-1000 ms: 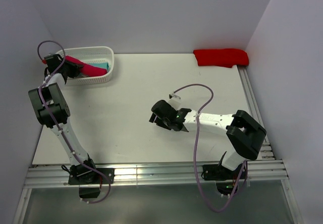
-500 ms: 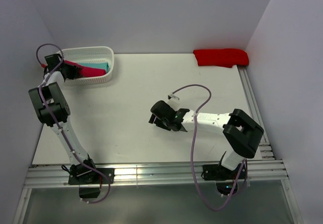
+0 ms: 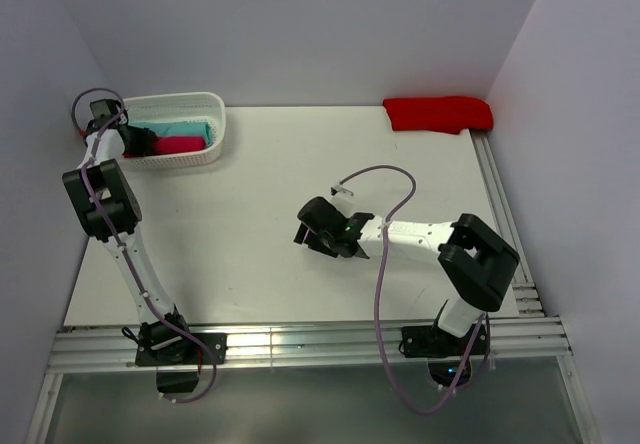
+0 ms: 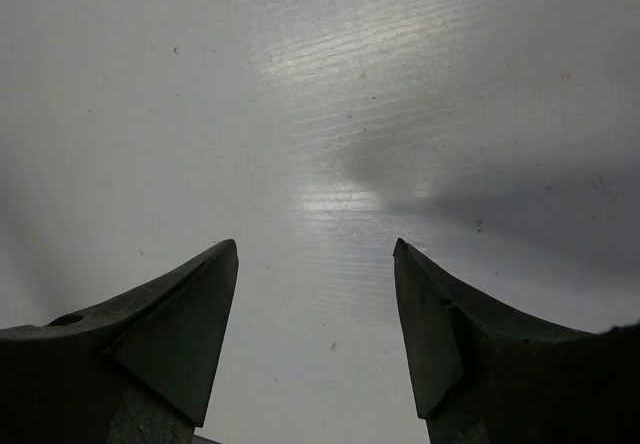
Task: Roll the t-shirts
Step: Place the rolled tshirt into the container
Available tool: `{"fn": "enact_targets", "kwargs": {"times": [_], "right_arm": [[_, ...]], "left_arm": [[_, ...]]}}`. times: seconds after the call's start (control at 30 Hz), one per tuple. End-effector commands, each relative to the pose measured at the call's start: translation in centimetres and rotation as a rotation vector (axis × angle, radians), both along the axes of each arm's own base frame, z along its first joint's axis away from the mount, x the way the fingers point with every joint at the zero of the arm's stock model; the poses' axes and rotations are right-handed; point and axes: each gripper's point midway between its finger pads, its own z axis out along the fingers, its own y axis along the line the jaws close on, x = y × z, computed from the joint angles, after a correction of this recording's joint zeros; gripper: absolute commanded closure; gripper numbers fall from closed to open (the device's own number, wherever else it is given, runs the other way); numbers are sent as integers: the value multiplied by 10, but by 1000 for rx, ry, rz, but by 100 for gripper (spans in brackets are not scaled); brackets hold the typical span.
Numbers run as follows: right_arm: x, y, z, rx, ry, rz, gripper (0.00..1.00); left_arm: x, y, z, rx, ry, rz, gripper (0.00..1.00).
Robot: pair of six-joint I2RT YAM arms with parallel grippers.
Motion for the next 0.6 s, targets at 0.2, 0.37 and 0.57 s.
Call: {"fn": "enact_targets", "kwargs": {"times": [0.2, 0.37, 0.57], "right_arm": [[12, 9, 10, 27, -24, 6, 29], [12, 9, 8, 30, -19, 10, 29], [13, 10, 7, 44, -16, 17, 29]], "left_arm": [[-3, 4, 7, 24, 9, 18, 45], [-3, 3, 18, 45, 1, 27, 35], [-1, 1, 34, 67, -9, 6, 18]]}}
